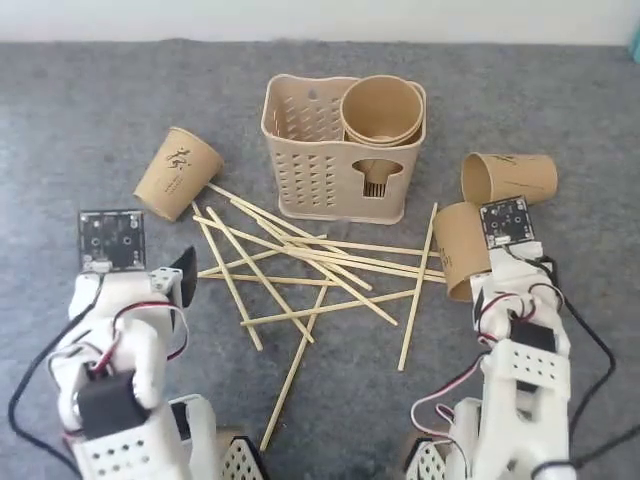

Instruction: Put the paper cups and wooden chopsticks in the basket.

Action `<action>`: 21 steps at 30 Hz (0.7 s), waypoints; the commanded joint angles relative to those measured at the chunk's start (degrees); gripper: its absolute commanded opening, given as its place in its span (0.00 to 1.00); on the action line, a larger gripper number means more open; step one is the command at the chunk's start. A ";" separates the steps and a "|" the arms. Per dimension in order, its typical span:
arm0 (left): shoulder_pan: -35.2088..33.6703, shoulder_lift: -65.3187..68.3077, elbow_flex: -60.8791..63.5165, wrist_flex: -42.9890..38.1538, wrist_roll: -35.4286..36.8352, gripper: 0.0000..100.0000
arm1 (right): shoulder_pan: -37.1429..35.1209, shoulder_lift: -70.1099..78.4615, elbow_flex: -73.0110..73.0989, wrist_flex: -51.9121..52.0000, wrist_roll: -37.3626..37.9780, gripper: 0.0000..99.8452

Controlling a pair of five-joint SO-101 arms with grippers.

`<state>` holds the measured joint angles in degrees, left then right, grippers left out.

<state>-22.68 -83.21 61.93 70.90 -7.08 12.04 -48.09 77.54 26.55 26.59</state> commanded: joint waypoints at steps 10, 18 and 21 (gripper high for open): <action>-0.26 -2.90 0.48 -1.67 2.46 0.27 | -2.86 7.69 -8.62 -2.07 -2.29 0.01; -0.26 -2.90 1.89 -1.85 2.46 0.27 | -1.89 8.13 -30.07 25.54 -3.96 0.01; -0.26 -2.90 1.89 -1.85 2.46 0.27 | -1.80 8.40 -39.21 36.00 -5.98 0.01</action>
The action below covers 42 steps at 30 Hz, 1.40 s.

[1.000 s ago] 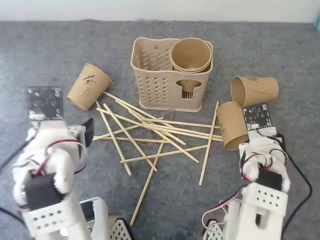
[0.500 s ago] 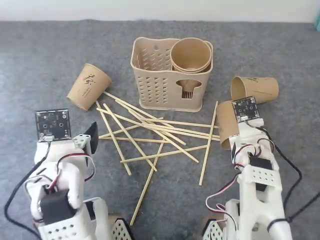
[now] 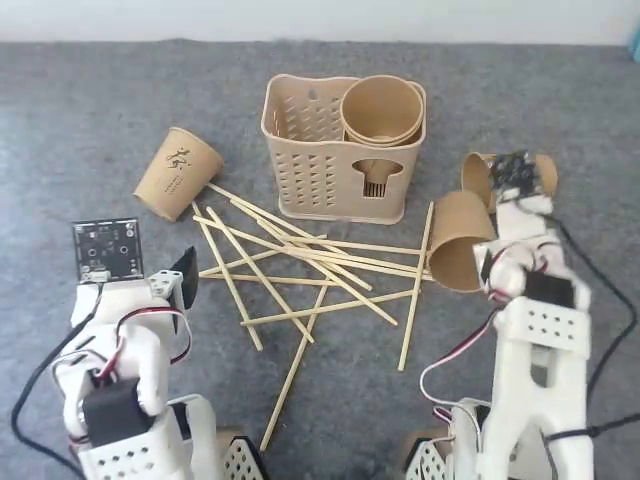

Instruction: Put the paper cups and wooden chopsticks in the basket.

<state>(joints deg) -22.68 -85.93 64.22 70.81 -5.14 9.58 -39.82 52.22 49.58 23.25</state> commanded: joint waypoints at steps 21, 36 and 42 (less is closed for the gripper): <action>-0.26 -0.62 13.76 -16.62 0.62 0.27 | 0.13 29.05 -80.09 53.49 -11.16 0.01; -0.18 -0.62 18.07 -22.07 0.62 0.27 | -16.57 32.40 -100.22 48.92 -22.59 0.01; -0.09 -0.62 18.77 -22.33 0.62 0.27 | -23.96 32.57 -100.04 47.43 -24.79 0.01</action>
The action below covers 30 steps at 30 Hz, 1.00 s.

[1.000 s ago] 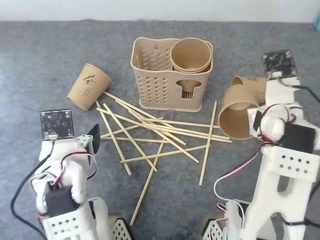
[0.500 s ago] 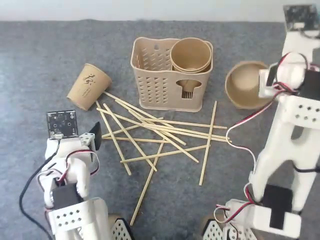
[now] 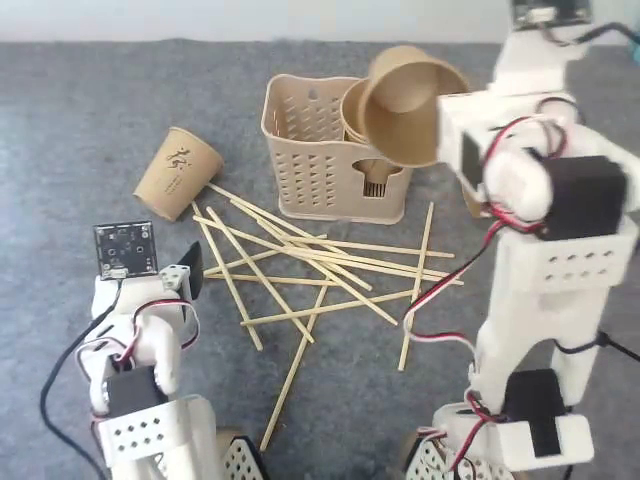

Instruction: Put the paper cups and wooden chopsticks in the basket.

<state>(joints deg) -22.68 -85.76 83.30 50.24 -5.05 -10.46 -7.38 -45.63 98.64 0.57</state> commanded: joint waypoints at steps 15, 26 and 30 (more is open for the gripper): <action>-0.09 -0.79 -0.13 -1.76 0.44 0.27 | -1.01 12.09 -2.55 -5.05 -2.73 0.01; -0.09 -0.79 -0.13 -1.76 0.44 0.27 | -1.01 12.62 -2.20 -4.79 -3.08 0.11; -0.09 -0.79 -0.04 -1.76 0.44 0.27 | -1.01 12.53 -2.55 -5.49 -3.08 0.21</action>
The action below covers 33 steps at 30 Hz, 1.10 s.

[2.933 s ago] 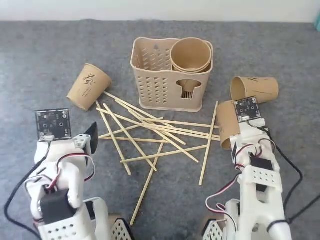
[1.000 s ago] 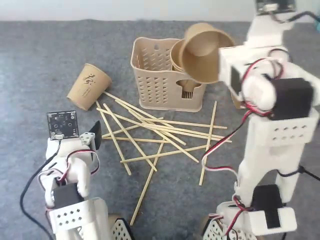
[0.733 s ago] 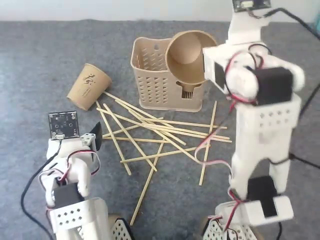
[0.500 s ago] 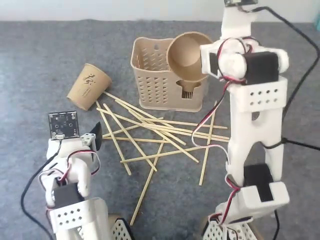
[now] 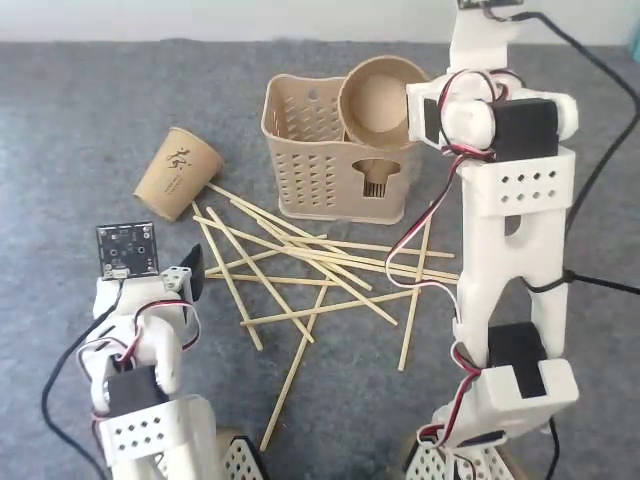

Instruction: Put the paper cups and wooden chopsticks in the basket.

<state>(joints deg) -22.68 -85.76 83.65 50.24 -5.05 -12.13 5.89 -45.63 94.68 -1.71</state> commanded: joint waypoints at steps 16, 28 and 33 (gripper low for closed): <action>-0.09 -0.79 -0.40 -1.67 0.44 0.27 | -0.84 -17.63 1.05 8.13 -1.67 0.01; -0.09 -0.79 -0.40 -1.58 0.44 0.27 | -8.22 -37.76 36.31 3.03 2.29 0.01; -0.09 -0.79 -0.40 -1.58 0.44 0.27 | -8.31 -41.80 53.36 -11.12 3.96 0.01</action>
<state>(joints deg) -22.68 -85.76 83.65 50.24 -5.05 -19.96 -31.91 -2.90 93.89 0.57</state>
